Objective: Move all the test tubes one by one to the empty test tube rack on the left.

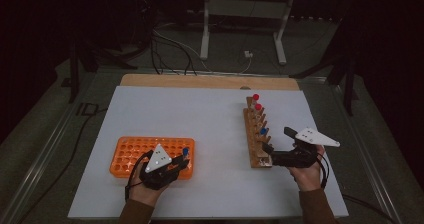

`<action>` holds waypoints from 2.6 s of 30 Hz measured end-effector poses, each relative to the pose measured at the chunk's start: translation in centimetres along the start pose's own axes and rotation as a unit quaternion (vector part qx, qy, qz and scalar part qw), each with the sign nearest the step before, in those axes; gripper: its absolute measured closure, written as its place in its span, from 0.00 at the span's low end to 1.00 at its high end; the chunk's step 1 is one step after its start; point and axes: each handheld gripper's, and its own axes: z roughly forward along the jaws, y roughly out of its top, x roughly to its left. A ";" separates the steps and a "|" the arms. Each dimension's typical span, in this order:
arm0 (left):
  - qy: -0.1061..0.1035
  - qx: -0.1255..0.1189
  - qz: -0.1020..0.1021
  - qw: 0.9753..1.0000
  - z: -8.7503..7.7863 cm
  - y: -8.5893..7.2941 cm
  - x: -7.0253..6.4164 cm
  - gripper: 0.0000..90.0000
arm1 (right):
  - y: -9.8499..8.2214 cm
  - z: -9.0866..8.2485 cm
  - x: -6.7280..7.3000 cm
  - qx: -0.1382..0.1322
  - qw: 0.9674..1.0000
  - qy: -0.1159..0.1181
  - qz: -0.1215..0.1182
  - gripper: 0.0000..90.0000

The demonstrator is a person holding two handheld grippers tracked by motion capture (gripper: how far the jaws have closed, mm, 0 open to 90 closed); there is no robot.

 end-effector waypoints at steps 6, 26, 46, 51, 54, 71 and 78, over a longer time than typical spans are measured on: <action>-0.001 0.026 0.015 1.000 0.3 -0.5 -0.1 0.85 | -0.1 0.1 0.1 0.001 1.000 0.002 -0.001 0.00; 0.010 0.061 0.046 0.997 0.7 -0.9 -0.9 0.86 | -0.1 0.5 0.4 0.008 1.000 0.004 -0.008 0.00; -0.001 -0.028 -0.019 0.999 -1.3 -0.6 0.9 0.34 | -0.1 0.9 0.1 0.015 1.000 -0.004 -0.012 0.01; 0.016 -0.051 -0.034 0.998 -2.2 -0.4 1.7 0.26 | 0.0 1.2 0.1 0.022 1.000 -0.010 -0.015 0.03; 0.021 -0.057 -0.042 0.997 -2.3 -0.5 2.0 0.26 | 0.0 1.5 0.0 0.028 0.999 -0.012 -0.019 0.05; 0.066 -0.075 -0.073 0.992 -2.9 -0.5 3.2 0.01 | -0.6 3.9 -0.4 0.069 0.997 -0.019 -0.018 0.61; 0.072 -0.074 -0.074 0.992 -2.9 -0.6 3.4 0.00 | -0.8 4.6 -0.1 0.076 0.996 -0.029 -0.025 0.79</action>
